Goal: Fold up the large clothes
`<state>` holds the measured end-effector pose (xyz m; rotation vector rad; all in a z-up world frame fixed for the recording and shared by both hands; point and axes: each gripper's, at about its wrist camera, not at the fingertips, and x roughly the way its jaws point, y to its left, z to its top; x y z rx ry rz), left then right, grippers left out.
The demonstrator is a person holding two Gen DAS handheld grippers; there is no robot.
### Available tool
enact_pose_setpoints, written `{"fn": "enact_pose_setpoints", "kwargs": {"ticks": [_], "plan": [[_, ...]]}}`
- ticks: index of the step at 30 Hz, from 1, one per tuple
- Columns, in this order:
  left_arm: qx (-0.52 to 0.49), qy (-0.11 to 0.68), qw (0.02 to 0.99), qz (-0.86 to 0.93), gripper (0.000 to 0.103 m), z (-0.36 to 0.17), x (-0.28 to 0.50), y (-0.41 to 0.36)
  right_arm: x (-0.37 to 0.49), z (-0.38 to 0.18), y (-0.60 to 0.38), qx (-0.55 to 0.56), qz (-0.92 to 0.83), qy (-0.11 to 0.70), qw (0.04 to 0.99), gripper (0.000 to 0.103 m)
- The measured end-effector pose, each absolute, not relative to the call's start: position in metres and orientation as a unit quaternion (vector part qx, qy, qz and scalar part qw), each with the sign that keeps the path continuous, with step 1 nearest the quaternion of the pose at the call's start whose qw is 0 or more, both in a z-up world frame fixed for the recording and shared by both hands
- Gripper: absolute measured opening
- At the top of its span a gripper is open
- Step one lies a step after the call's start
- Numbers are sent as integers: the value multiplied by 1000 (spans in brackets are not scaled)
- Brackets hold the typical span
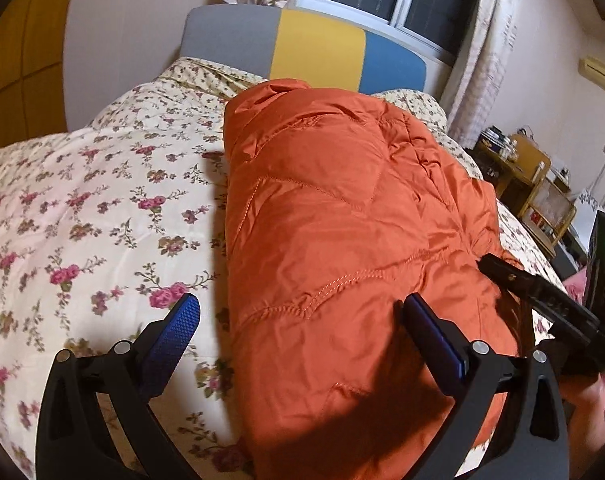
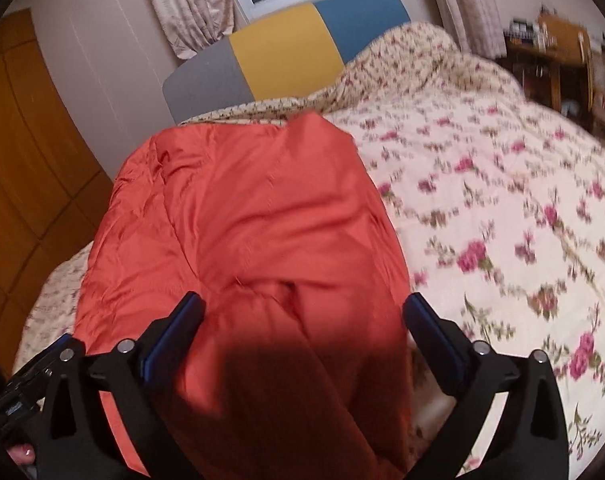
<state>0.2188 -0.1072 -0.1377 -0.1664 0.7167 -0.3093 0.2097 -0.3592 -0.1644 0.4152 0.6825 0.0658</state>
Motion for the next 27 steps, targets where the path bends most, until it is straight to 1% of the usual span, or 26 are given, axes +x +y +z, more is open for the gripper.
{"fn": "enact_pose_setpoints", "kwargs": {"ticks": [6, 11, 17, 20, 21, 22, 23, 24, 25, 27], "plan": [[-109, 378, 904, -169, 100, -135, 230, -87, 216, -183, -387, 298, 88, 382, 871, 101], [-125, 398, 884, -209, 100, -143, 243, -89, 231, -183, -388, 292, 116, 403, 860, 101], [-127, 409, 869, -247, 100, -150, 251, -105, 243, -188, -390, 294, 150, 410, 851, 101], [-118, 408, 870, -250, 100, -151, 247, -113, 245, -189, -383, 301, 173, 401, 848, 94], [-112, 407, 871, -250, 100, -150, 245, -115, 243, -188, -383, 307, 181, 394, 847, 86], [-101, 403, 875, -250, 97, -148, 242, -118, 243, -187, -383, 313, 184, 387, 848, 80], [-89, 395, 881, -245, 95, -143, 237, -122, 242, -186, -384, 318, 188, 379, 849, 77], [-79, 388, 886, -240, 89, -138, 234, -126, 239, -185, -384, 318, 191, 374, 850, 75], [-65, 377, 893, -236, 85, -132, 229, -130, 236, -182, -383, 314, 194, 368, 853, 73], [-45, 353, 905, -234, 83, -121, 218, -137, 229, -176, -378, 307, 198, 361, 858, 73]]}}
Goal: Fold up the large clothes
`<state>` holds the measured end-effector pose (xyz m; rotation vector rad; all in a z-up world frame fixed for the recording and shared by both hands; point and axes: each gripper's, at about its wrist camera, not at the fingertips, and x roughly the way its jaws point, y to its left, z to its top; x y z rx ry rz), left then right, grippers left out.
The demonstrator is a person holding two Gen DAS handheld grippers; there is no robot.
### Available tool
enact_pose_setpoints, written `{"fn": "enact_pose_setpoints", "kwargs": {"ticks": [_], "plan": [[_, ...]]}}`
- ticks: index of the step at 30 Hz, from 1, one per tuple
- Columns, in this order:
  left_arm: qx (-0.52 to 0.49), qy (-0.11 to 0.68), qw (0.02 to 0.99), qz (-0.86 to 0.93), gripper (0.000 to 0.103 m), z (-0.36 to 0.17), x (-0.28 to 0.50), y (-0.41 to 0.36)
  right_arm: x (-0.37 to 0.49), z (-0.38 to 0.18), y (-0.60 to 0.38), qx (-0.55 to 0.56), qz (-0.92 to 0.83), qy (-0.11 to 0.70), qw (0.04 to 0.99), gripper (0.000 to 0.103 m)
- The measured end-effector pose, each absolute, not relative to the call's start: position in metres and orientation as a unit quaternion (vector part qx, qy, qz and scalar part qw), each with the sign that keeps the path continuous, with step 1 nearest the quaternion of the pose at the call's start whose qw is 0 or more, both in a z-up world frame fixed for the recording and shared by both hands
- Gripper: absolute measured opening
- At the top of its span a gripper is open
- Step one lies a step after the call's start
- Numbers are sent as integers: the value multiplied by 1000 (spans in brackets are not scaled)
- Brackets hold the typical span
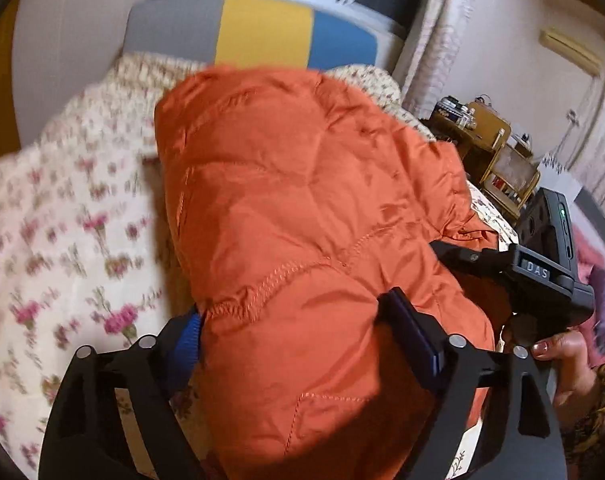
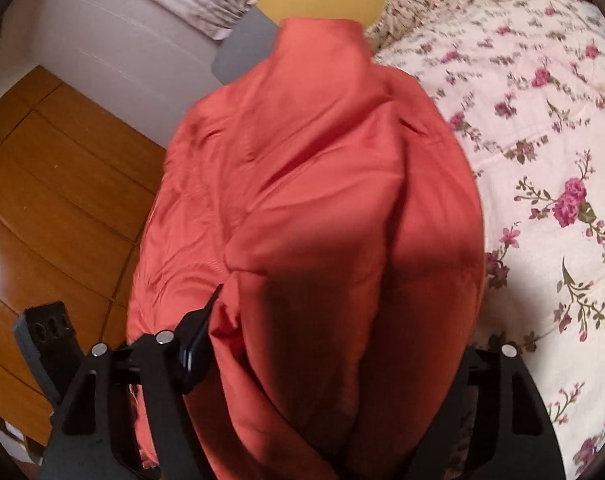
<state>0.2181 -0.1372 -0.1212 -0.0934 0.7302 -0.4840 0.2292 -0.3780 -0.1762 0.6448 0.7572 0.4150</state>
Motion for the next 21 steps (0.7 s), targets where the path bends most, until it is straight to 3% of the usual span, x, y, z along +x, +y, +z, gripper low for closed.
{"fn": "enact_pose_setpoints", "kwargs": {"ticks": [9, 21], "plan": [[-44, 287, 931, -222, 76, -97, 184, -108, 214, -153, -325, 276, 226, 331, 874, 73], [-93, 257, 956, -103, 75, -99, 146, 14, 252, -147, -162, 201, 317, 338, 863, 73]]}}
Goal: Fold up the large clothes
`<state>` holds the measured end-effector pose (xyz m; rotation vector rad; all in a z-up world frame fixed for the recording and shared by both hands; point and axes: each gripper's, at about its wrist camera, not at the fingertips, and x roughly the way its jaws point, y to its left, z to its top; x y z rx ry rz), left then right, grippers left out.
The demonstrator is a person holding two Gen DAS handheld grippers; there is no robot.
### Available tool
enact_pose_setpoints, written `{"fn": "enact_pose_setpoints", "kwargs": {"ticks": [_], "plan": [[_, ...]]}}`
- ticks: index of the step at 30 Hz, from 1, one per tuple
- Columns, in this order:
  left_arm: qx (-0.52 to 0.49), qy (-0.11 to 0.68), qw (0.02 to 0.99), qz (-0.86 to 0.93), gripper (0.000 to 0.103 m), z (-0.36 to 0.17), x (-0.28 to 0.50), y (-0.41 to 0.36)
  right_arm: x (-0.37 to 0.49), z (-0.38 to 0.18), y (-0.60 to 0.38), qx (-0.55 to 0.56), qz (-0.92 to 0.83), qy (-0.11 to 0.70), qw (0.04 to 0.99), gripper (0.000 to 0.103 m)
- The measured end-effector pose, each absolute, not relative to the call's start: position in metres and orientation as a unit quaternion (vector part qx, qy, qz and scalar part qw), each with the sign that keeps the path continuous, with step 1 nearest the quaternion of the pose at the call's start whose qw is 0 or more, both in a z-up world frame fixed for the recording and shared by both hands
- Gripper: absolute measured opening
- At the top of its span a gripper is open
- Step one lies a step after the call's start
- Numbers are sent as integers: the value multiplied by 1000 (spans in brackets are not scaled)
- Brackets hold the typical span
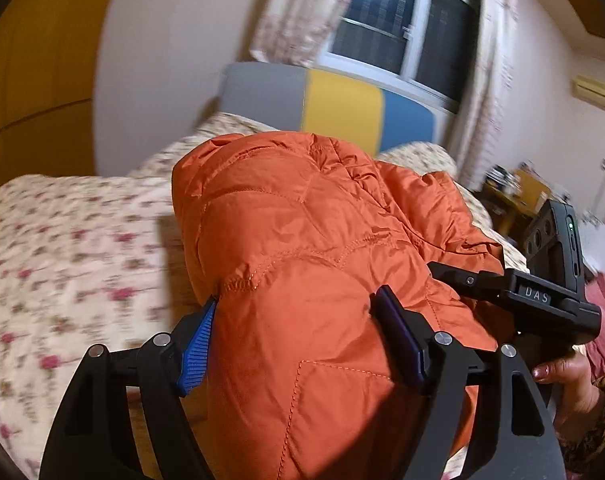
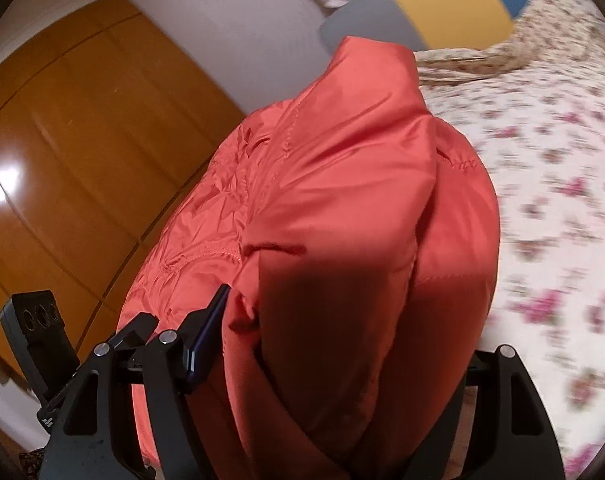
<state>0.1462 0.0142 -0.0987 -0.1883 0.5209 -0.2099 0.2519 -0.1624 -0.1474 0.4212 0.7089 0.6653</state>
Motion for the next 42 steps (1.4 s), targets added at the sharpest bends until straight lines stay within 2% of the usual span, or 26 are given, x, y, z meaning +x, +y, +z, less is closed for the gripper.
{"fn": "enact_pose_setpoints", "kwargs": {"ticks": [8, 11, 15, 18, 24, 26, 32, 34, 39, 42], "plan": [[-120, 252, 960, -18, 75, -109, 130, 90, 285, -164, -74, 144, 341, 351, 860, 73], [-129, 277, 952, 0, 77, -126, 132, 104, 293, -182, -68, 133, 322, 363, 864, 83], [-135, 278, 951, 10, 91, -142, 125, 101, 299, -194, -87, 159, 309, 367, 863, 88], [-120, 273, 954, 20, 99, -142, 118, 93, 283, -185, -108, 163, 286, 359, 873, 90], [-135, 293, 944, 62, 100, -124, 117, 100, 242, -153, -146, 163, 208, 298, 917, 92], [-161, 274, 944, 83, 100, -110, 117, 110, 239, -130, -150, 166, 198, 265, 929, 91], [-185, 257, 942, 115, 100, -74, 158, 130, 283, -79, -91, 90, 248, 257, 930, 74], [-172, 246, 945, 132, 100, -61, 183, 132, 305, -73, -67, 67, 257, 266, 927, 62], [-104, 271, 944, 158, 100, -51, 251, 136, 355, -90, -31, 38, 239, 308, 920, 48], [-63, 315, 933, 163, 100, -66, 292, 138, 377, -113, -24, 24, 221, 332, 917, 44]]}}
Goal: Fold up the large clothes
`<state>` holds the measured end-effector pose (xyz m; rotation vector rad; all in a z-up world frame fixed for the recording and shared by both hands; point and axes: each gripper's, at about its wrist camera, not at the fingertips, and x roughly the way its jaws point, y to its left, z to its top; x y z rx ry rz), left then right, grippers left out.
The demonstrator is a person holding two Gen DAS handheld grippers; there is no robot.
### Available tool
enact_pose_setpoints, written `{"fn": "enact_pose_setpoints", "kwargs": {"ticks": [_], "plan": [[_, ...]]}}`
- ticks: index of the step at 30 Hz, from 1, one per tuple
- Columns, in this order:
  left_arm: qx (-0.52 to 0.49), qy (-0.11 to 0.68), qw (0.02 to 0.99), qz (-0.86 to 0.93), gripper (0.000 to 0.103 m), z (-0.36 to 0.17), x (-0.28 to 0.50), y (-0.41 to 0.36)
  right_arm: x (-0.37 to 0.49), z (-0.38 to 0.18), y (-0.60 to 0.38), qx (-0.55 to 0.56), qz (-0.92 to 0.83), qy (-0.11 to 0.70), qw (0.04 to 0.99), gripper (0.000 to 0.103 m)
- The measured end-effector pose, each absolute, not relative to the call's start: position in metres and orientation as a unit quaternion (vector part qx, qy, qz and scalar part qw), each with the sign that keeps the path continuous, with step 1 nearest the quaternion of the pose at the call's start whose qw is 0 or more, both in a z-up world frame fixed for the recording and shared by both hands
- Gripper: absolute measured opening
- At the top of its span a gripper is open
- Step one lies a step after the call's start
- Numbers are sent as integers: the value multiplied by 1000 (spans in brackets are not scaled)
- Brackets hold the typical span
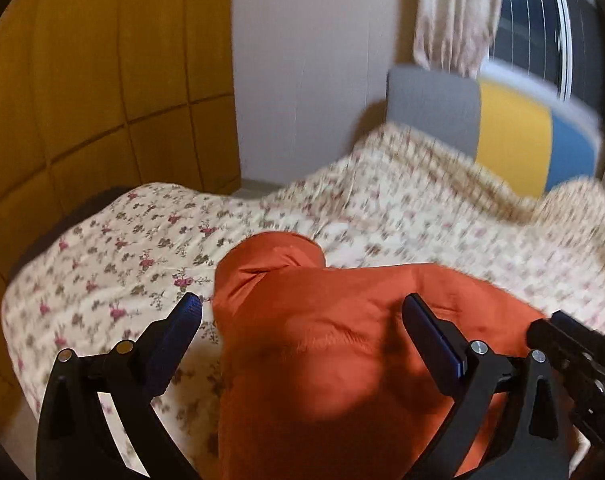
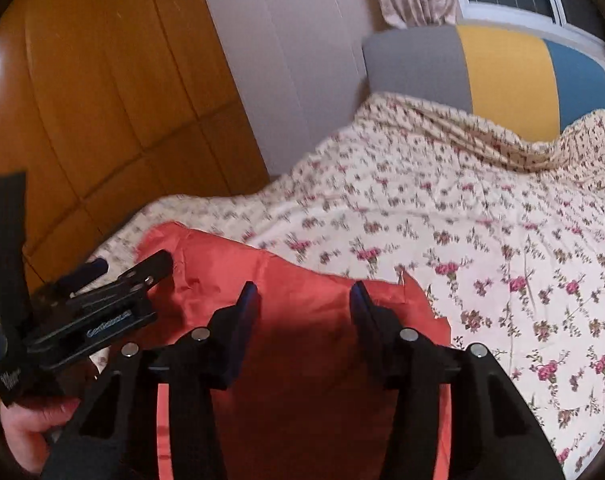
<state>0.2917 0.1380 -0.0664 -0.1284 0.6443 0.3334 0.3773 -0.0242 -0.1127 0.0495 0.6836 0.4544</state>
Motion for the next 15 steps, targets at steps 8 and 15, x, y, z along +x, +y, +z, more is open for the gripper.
{"fn": "enact_pose_setpoints", "kwargs": {"ticks": [8, 15], "plan": [[-95, 392, 904, 143, 100, -111, 334, 150, 390, -151, -19, 16, 204, 344, 916, 44], [-105, 383, 906, 148, 100, -128, 339, 150, 397, -170, -19, 17, 193, 353, 916, 45]]}}
